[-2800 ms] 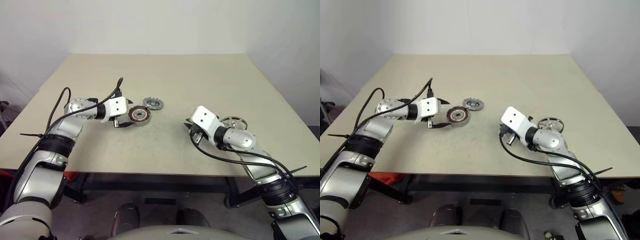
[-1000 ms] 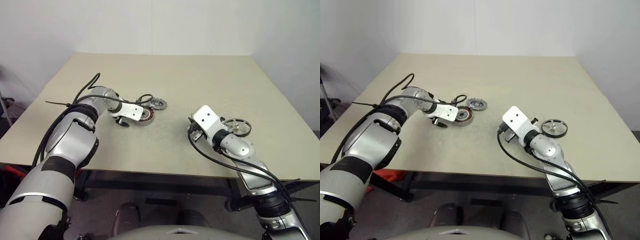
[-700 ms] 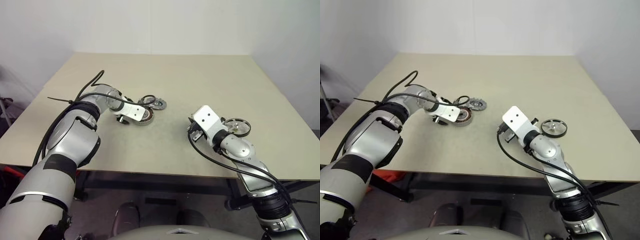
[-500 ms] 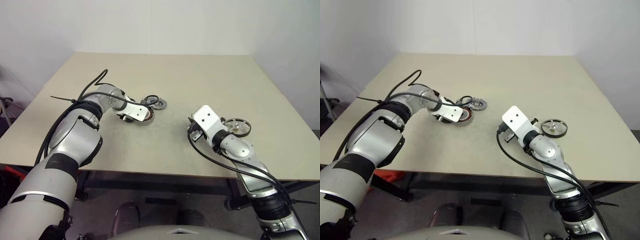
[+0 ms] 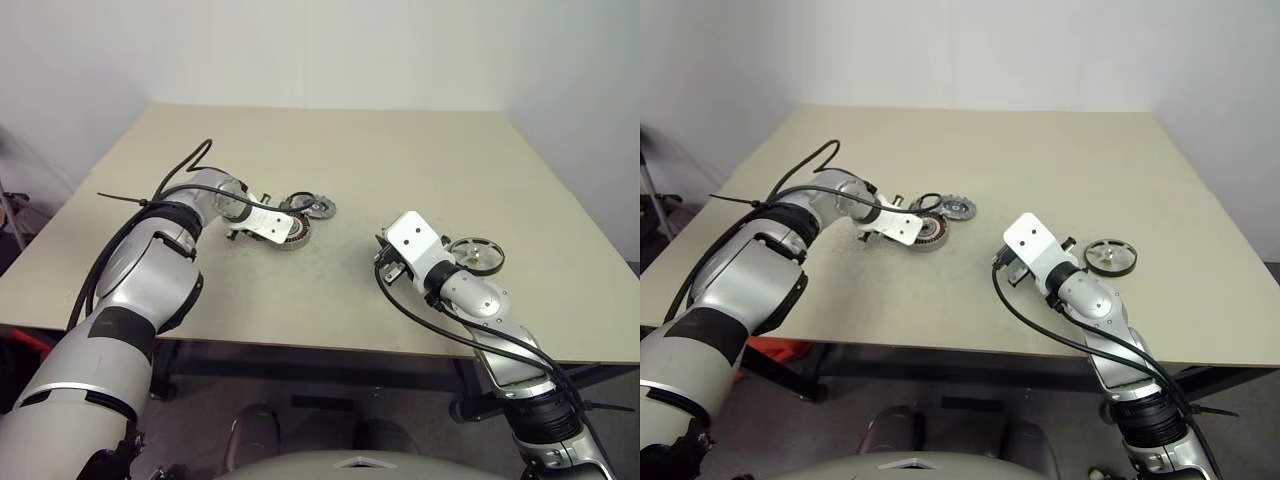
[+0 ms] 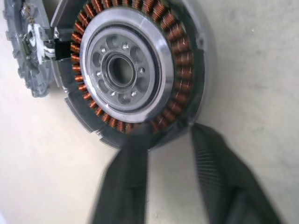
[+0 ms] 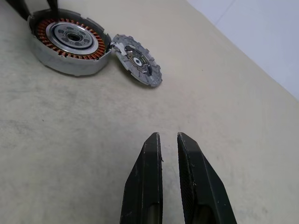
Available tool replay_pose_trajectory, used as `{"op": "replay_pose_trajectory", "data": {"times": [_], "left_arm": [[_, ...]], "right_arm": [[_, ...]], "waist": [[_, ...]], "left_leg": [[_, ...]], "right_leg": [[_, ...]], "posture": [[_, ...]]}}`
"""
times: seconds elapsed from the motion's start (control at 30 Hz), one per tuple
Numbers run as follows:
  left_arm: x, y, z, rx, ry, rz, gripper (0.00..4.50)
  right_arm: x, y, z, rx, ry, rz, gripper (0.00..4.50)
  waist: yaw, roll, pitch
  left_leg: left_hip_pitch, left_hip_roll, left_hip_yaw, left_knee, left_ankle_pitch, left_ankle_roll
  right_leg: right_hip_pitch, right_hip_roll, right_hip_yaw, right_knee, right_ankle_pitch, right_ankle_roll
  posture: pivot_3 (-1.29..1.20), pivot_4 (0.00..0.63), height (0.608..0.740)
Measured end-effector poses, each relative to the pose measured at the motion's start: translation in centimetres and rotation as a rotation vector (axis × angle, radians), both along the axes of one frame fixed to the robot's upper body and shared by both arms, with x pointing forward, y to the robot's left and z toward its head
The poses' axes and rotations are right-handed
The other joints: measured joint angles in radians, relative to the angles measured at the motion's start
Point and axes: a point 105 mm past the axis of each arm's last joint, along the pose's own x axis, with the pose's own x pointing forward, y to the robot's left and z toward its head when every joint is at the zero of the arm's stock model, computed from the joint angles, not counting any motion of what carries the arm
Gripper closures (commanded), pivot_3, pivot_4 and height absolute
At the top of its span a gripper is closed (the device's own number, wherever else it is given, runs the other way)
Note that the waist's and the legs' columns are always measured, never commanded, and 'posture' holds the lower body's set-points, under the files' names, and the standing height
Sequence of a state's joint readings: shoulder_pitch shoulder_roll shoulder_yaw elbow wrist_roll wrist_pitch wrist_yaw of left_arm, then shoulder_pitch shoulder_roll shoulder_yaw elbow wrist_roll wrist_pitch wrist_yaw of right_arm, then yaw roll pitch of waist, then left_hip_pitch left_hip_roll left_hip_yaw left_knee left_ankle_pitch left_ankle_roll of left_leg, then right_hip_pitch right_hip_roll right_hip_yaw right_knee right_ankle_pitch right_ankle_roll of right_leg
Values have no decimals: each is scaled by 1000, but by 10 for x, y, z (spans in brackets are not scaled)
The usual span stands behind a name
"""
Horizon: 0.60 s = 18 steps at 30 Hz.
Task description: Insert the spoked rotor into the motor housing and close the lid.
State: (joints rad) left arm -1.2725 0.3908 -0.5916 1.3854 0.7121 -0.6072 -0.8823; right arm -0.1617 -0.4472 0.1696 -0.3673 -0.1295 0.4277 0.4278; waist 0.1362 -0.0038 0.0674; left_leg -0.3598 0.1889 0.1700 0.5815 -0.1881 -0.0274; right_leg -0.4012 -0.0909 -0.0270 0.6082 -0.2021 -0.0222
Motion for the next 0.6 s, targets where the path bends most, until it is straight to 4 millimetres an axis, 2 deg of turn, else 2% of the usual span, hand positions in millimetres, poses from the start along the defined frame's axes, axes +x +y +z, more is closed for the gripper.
{"op": "replay_pose_trajectory", "data": {"times": [0.17,0.3,0.6], "left_arm": [[0,-2,0,-4,-2,-7,3739],[-2,-1,-1,2,10,-10,4480],[-2,-3,-4,-9,13,-10,4480]], "right_arm": [[0,0,-1,0,1,0,3876],[0,0,-1,-3,0,-2,3876],[0,0,0,-7,-2,-3,3876]], "waist": [[0,0,0],[1,0,0],[0,-1,1]], "left_leg": [[1,0,0,0,0,0],[0,0,0,0,0,0],[0,0,-1,0,0,-1]], "right_leg": [[0,0,0,0,0,0],[0,0,0,0,0,0],[-1,0,0,0,0,0]], "posture": [[0,0,740],[0,0,740],[0,0,740]]}}
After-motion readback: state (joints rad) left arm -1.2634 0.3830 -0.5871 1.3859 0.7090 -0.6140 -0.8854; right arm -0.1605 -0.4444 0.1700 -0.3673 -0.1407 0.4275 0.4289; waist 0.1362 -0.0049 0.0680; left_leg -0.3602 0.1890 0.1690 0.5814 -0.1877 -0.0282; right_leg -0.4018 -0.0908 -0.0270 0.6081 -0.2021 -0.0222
